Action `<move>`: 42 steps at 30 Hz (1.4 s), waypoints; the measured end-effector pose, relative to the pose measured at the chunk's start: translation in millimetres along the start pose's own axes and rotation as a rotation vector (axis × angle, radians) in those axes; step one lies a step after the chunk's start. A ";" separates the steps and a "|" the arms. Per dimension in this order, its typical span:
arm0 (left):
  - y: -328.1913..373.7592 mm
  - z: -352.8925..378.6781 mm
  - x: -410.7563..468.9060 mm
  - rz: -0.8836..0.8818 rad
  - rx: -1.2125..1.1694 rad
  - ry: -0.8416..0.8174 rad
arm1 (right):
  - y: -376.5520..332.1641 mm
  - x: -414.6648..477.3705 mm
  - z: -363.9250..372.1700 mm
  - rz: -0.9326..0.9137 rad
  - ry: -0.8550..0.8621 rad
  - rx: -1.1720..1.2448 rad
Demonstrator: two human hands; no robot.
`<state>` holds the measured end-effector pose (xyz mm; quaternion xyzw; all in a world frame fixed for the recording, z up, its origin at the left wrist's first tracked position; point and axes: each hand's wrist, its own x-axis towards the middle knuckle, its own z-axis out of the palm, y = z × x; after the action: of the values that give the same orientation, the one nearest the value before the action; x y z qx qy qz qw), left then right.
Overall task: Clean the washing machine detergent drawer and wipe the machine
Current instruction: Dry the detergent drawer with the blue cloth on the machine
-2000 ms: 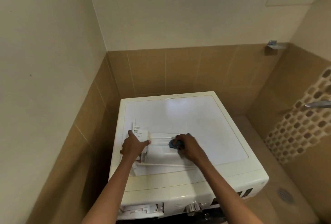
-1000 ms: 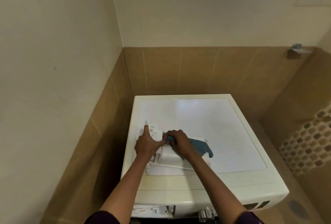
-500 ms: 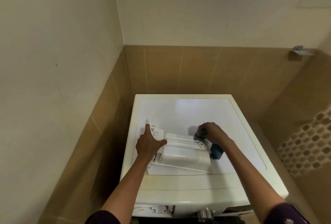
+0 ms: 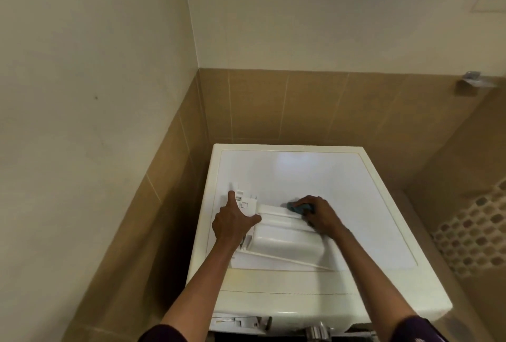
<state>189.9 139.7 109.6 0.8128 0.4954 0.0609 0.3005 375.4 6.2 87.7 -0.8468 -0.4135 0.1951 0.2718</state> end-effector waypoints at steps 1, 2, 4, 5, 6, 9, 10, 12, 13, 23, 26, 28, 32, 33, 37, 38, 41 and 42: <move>0.0 0.2 -0.6 0.000 0.000 0.004 | 12.7 -5.0 -7.3 0.029 0.023 -0.014; -0.1 0.5 -1.0 0.003 -0.002 0.007 | 24.7 -8.8 -13.4 0.061 0.039 -0.034; -0.3 1.0 -1.0 0.010 -0.002 0.010 | 40.3 -11.2 -23.2 0.100 0.032 -0.099; -0.3 1.2 -0.7 0.011 0.001 0.010 | 42.5 -9.4 -26.7 0.114 0.007 -0.136; 0.0 1.4 -0.5 0.014 0.002 0.010 | 38.0 -7.7 -31.4 0.135 -0.030 -0.187; 0.3 1.5 1.2 0.022 -0.009 0.004 | -0.6 -0.7 -30.8 0.078 -0.073 -0.224; -0.1 1.3 1.6 0.021 -0.015 0.001 | -19.6 1.6 -21.9 0.020 -0.089 -0.191; -1.4 1.1 1.3 0.026 -0.019 0.002 | -51.3 2.0 12.8 -0.086 -0.121 -0.151; -1.7 1.2 1.1 0.031 -0.017 0.007 | -62.1 1.7 33.8 -0.118 -0.115 -0.161; -3.5 2.6 1.0 0.015 -0.011 0.008 | 3.9 -23.4 25.8 0.036 0.070 -0.147; -2.5 2.7 1.5 0.019 -0.025 0.011 | 12.7 -27.6 10.8 0.078 0.062 -0.168; -1.8 3.3 1.7 0.023 -0.026 0.007 | 8.6 -25.7 4.2 0.114 0.028 -0.236; -3.0 2.8 3.4 0.025 -0.038 0.004 | -11.7 -26.1 12.5 0.057 0.087 -0.322; -3.3 3.1 3.8 0.027 -0.041 0.004 | -18.6 -28.9 24.3 -0.002 0.097 -0.274; -4.4 4.6 3.9 0.041 -0.041 0.009 | -39.7 -54.9 72.6 -0.266 0.190 -0.182; -4.5 4.6 3.8 0.040 -0.038 0.008 | -33.7 -61.4 74.2 -0.304 0.208 -0.150; -4.2 4.4 4.2 0.028 -0.027 0.001 | 0.9 -79.6 60.8 -0.416 0.216 -0.144; -3.5 4.2 3.8 0.027 -0.026 0.000 | 13.6 -85.0 53.1 -0.426 0.236 -0.142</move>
<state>190.8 142.3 103.5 0.8153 0.4838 0.0715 0.3101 304.6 -53.4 47.0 -0.7743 -0.5609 0.0036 0.2929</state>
